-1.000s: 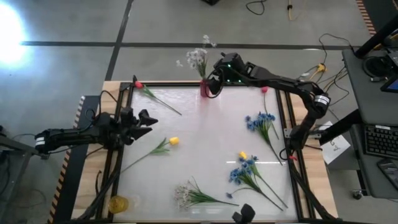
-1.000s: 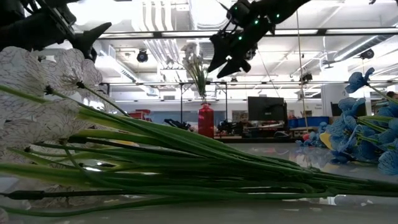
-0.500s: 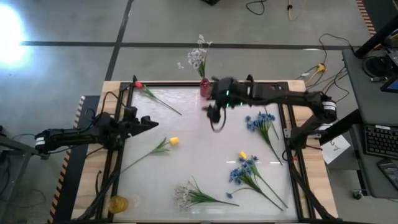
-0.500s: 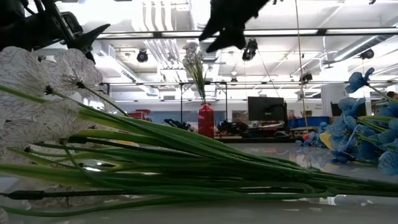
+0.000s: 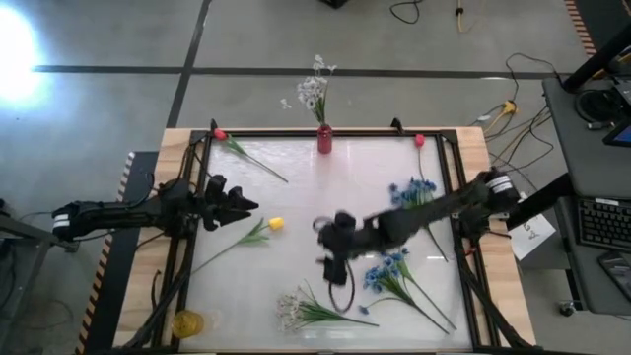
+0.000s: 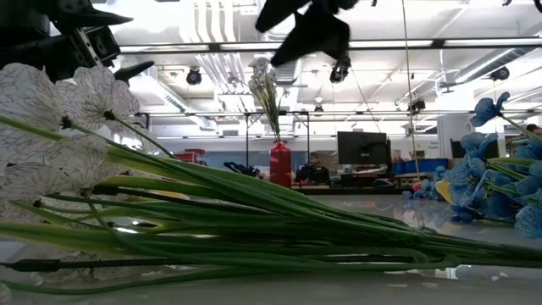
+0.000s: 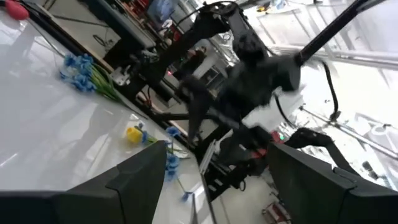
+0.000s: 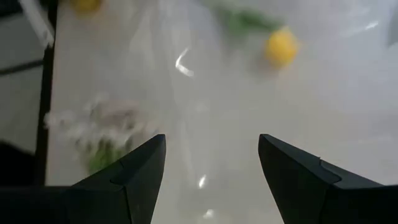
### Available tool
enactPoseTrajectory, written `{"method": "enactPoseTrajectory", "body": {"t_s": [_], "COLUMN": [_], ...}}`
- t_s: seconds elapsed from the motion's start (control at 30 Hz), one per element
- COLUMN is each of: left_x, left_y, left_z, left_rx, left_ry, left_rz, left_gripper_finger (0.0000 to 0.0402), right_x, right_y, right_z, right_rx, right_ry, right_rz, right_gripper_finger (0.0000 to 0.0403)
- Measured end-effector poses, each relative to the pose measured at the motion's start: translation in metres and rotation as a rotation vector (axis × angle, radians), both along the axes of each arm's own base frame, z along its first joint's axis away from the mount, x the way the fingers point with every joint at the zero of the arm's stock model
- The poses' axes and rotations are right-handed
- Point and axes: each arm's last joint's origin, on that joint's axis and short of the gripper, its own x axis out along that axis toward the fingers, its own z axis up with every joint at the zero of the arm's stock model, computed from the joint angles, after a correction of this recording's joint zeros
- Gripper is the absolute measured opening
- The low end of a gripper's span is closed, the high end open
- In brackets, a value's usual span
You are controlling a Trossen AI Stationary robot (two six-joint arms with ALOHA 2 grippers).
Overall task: Sort flowers into vase by color
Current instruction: Put the white flowers into the red vase
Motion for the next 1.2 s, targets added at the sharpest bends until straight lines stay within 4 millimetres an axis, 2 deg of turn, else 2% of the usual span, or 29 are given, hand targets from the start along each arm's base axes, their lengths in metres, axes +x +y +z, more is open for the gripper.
{"method": "enactPoseTrajectory", "body": {"t_s": [0.2, 0.4, 0.6, 0.8, 0.97, 1.2], "left_x": [0.001, 0.002, 0.002, 0.002, 0.002, 0.002], "left_y": [-0.001, -0.001, -0.001, -0.001, 0.000, 0.000], "left_z": [-0.001, -0.004, -0.007, -0.006, -0.006, -0.006], "left_rx": [0.076, 0.126, 0.208, 0.217, 0.216, 0.216], "left_ry": [0.000, 0.021, 0.031, 0.020, 0.023, 0.024], "left_rz": [-0.038, -0.024, -0.016, -0.013, -0.013, -0.013], "left_gripper_finger": [0.0269, 0.0269, 0.0269, 0.0269, 0.0269, 0.0269], "right_x": [0.009, 0.027, 0.044, 0.062, 0.073, 0.073], "right_y": [0.046, 0.072, 0.093, 0.112, 0.118, 0.118], "right_z": [-0.044, -0.071, -0.081, -0.090, -0.096, -0.102], "right_rx": [0.020, 0.023, 0.009, -0.054, -0.049, -0.034], "right_ry": [0.116, 0.243, 0.289, 0.270, 0.272, 0.338], "right_rz": [0.021, 0.085, 0.168, 0.287, 0.302, 0.279], "right_gripper_finger": [0.0247, 0.0247, 0.0246, 0.0233, 0.0221, 0.0212]}}
